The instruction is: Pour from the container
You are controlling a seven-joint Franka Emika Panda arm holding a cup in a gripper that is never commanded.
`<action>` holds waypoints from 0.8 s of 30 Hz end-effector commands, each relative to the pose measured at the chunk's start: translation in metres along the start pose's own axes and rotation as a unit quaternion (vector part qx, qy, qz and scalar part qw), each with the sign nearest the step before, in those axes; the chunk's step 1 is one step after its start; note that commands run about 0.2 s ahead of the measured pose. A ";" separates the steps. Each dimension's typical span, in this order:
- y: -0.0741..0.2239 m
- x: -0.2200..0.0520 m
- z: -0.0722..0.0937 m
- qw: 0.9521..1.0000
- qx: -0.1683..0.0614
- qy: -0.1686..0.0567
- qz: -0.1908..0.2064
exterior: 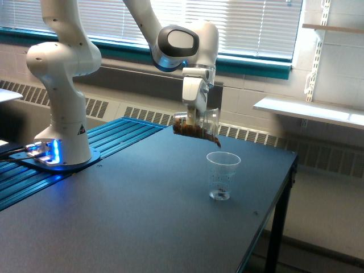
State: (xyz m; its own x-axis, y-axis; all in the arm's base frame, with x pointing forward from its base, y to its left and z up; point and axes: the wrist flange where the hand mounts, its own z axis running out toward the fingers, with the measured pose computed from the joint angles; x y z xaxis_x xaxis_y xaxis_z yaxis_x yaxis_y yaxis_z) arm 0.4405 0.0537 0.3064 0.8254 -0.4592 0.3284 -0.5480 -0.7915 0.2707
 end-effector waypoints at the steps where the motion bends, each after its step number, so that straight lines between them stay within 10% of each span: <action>1: -0.008 -0.001 -0.004 1.000 -0.009 0.006 -0.010; 24: -0.007 -0.001 0.000 1.000 -0.026 0.003 -0.012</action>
State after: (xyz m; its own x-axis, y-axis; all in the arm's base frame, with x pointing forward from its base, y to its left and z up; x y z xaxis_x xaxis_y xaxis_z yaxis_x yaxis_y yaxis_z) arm 0.4411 0.0578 0.3024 0.8399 -0.4392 0.3188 -0.5315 -0.7845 0.3196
